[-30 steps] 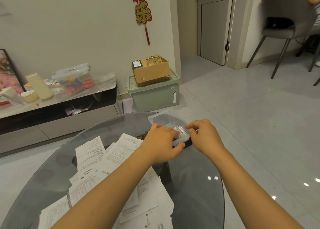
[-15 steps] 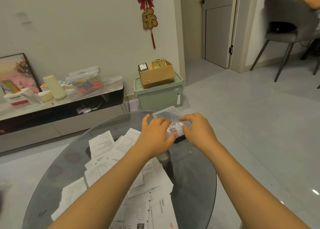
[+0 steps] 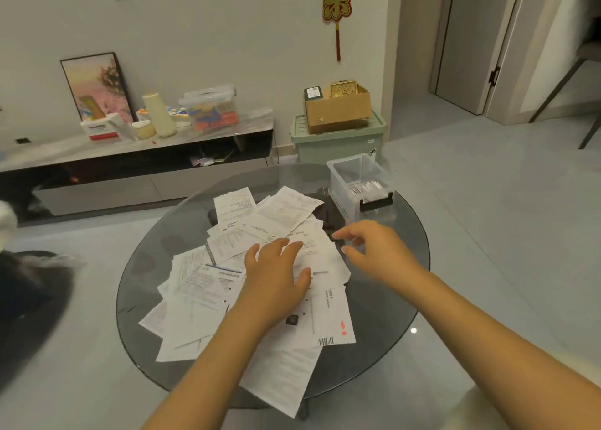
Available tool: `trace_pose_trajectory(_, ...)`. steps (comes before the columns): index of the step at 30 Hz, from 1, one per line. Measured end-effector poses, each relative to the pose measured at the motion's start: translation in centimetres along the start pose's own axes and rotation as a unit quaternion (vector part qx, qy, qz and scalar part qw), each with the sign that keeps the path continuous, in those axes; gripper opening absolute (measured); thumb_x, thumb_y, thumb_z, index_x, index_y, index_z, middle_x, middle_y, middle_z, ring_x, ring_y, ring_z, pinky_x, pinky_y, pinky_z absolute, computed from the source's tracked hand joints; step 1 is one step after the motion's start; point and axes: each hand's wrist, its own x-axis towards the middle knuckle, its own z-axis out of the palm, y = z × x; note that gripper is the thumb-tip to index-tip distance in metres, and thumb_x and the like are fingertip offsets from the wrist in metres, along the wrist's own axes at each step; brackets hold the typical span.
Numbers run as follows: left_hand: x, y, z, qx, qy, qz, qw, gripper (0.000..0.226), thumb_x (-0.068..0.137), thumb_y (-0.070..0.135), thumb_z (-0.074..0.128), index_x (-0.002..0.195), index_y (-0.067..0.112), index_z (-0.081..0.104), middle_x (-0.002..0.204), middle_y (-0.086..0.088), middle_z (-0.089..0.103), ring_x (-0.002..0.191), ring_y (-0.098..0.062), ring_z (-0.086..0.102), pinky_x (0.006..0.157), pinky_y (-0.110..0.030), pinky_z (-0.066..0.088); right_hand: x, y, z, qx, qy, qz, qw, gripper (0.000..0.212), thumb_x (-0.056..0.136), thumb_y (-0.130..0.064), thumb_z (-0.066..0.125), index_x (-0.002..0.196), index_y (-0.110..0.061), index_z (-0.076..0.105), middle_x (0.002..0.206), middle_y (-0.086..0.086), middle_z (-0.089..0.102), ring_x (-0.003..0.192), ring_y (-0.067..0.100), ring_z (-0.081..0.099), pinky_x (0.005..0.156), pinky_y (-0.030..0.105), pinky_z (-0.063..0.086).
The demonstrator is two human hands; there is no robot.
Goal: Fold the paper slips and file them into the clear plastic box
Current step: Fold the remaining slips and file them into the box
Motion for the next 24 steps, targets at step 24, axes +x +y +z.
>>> trace_pose_trajectory(24,1.1,-3.5,2.1,-0.024,0.055,-0.046,0.997,0.028,0.092,0.031,0.053,0.117,0.020,0.058,0.108,0.003,0.063,0.105,-0.019,0.051,0.093,-0.033,0.036,1.3,-0.7,5.8,-0.062,-0.037,-0.041,0.997,0.042,0.091,-0.027,0.055,0.132,-0.034,0.048,0.112,-0.010,0.060,0.106,0.011,0.046,0.089,0.027,0.042)
